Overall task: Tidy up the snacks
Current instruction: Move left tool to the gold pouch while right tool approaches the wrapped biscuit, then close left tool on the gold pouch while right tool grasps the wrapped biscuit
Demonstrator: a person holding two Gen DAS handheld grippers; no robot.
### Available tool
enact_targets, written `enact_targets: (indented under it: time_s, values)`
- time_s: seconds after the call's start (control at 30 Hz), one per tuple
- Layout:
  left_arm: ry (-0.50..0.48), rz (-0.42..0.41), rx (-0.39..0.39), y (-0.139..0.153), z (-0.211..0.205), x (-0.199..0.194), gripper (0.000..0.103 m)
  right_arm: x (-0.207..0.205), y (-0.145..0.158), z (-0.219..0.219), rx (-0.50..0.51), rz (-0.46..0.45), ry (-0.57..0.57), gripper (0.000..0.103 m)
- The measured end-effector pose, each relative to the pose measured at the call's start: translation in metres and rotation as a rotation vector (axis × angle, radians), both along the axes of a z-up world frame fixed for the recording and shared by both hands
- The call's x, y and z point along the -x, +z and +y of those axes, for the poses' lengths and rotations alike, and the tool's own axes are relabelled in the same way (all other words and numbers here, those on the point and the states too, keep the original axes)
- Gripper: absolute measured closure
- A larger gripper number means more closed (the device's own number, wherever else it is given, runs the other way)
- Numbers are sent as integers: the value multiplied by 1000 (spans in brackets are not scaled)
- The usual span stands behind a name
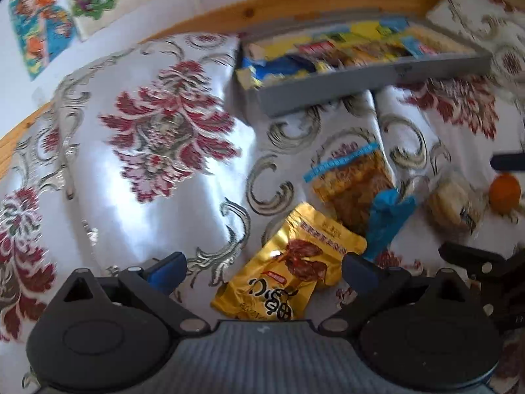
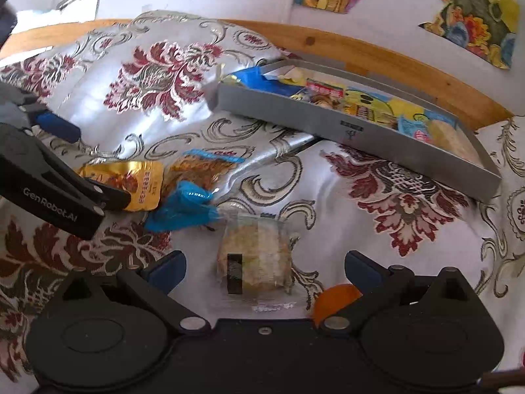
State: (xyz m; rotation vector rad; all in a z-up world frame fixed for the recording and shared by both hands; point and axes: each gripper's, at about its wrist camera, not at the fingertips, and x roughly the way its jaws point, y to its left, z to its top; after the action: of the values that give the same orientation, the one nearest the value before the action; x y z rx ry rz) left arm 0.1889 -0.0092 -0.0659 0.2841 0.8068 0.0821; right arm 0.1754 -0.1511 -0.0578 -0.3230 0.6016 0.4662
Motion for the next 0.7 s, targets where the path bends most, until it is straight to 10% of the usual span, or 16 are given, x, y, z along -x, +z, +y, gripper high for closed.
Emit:
enact_targets:
  time_s: [0.7]
  values:
    - [-258,194,6,-13,10,-25,1,-8,-8,1,-12,28,54,5]
